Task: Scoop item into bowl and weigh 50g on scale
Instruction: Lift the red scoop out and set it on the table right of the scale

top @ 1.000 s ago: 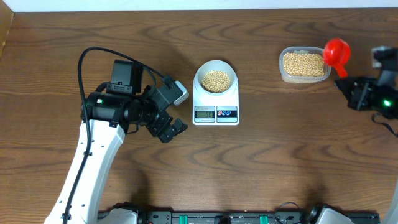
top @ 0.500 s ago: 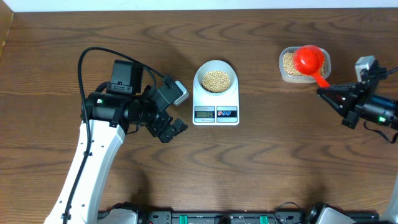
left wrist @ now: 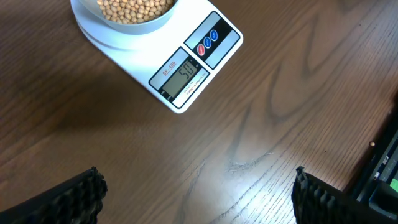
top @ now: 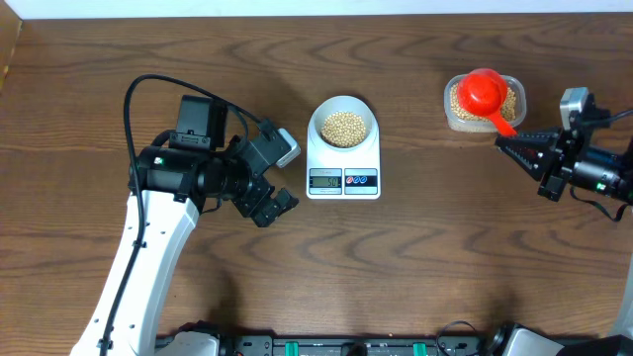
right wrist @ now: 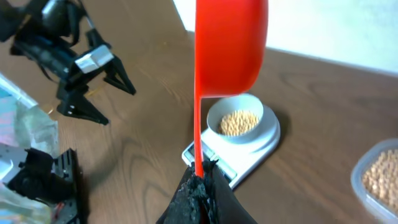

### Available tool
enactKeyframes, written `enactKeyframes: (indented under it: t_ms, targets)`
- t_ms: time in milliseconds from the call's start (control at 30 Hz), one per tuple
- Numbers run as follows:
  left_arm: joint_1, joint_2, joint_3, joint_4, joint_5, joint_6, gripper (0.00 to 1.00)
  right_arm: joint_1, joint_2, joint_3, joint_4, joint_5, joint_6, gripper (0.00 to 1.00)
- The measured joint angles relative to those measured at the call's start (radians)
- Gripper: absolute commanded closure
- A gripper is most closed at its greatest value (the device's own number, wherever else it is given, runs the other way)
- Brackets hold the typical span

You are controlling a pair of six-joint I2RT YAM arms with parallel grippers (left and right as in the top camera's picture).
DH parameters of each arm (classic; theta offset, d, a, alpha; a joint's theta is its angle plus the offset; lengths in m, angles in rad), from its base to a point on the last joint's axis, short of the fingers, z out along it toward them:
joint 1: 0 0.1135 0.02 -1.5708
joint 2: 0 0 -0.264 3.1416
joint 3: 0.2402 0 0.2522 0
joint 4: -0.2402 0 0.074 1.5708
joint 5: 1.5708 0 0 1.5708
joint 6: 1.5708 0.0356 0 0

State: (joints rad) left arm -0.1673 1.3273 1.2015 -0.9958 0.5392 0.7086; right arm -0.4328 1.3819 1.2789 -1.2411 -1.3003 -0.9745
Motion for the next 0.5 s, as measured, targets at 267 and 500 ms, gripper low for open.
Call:
enactKeyframes:
  t_ms: [267, 500]
  targets:
    - [0.000, 0.000, 0.000, 0.000, 0.000, 0.000, 0.02, 0.000, 0.000, -0.018, 0.000, 0.155, 0.182, 0.99]
    - [0.000, 0.000, 0.000, 0.000, 0.000, 0.000, 0.02, 0.000, 0.000, -0.140, 0.056, 0.196, 0.226, 0.98]
